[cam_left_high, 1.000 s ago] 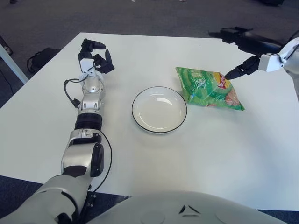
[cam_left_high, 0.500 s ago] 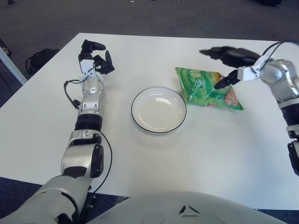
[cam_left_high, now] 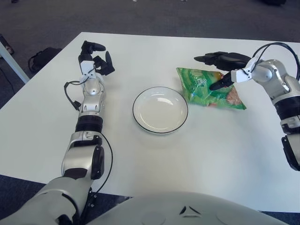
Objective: Put the snack into the plate.
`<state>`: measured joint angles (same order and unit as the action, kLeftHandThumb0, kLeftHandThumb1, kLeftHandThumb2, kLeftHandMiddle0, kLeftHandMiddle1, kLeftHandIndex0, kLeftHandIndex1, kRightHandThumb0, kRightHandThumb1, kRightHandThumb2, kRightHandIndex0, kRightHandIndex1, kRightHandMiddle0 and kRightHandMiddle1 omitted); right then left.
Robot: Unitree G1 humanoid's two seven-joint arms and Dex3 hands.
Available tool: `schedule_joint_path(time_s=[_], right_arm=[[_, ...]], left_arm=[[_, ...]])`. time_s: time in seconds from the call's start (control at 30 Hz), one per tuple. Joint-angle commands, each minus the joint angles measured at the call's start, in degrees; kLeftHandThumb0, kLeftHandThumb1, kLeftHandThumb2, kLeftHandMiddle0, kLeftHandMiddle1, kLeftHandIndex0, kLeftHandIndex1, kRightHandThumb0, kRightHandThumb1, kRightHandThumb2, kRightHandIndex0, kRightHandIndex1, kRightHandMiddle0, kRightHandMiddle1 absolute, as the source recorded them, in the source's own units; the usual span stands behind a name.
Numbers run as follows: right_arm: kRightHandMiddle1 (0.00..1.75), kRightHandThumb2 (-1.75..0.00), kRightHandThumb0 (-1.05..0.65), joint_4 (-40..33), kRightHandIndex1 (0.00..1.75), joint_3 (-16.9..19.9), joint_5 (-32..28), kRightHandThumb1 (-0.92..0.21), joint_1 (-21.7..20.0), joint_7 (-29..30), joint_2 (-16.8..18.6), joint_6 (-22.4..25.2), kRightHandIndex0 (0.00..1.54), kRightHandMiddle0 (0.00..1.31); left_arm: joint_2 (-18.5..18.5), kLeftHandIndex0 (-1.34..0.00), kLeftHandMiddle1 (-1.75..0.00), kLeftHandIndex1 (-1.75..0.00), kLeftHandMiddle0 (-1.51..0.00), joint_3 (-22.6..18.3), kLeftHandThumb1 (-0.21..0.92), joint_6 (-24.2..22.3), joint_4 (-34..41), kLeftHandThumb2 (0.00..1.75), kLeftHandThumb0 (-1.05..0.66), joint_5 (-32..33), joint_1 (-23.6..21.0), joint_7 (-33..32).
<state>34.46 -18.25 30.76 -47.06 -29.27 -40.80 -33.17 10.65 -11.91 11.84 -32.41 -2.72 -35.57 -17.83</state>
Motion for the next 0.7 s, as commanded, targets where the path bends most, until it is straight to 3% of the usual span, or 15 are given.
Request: schedule_joint_path(time_s=[0.0,0.33,0.67], right_arm=[[0.0,-0.53,-1.05,0.9,0.0,-1.1,0.3,-0.92,0.1,-0.5,1.7,1.1,0.0,0.0],[0.0,-0.67,-1.05,-1.3,0.0,-1.4,-1.0,-0.92,2.4,-2.6,3.0,3.5,0.0,0.0],[0.0,-0.76,-1.05,-1.2,0.0,-2.9,1.0,-0.92,3.5,-1.0,4.4,5.0,0.0,0.0]], left_arm=[[0.3,-0.55,-1.75,-1.75,-1.08,-0.3,0.4,0.6,0.2,1.22,-0.46,0.1,0.5,-0.1],[0.4,-0.55,-1.75,-1.75,-1.06,-0.3,0.4,0.3,0.7,1.21,-0.45,0.1,1.0,0.0],[0.7,-0.54,-1.75,-1.75,-1.08,-0.5,0.41,-0.1,1.3,1.19,-0.45,0.1,1.7,0.2]])
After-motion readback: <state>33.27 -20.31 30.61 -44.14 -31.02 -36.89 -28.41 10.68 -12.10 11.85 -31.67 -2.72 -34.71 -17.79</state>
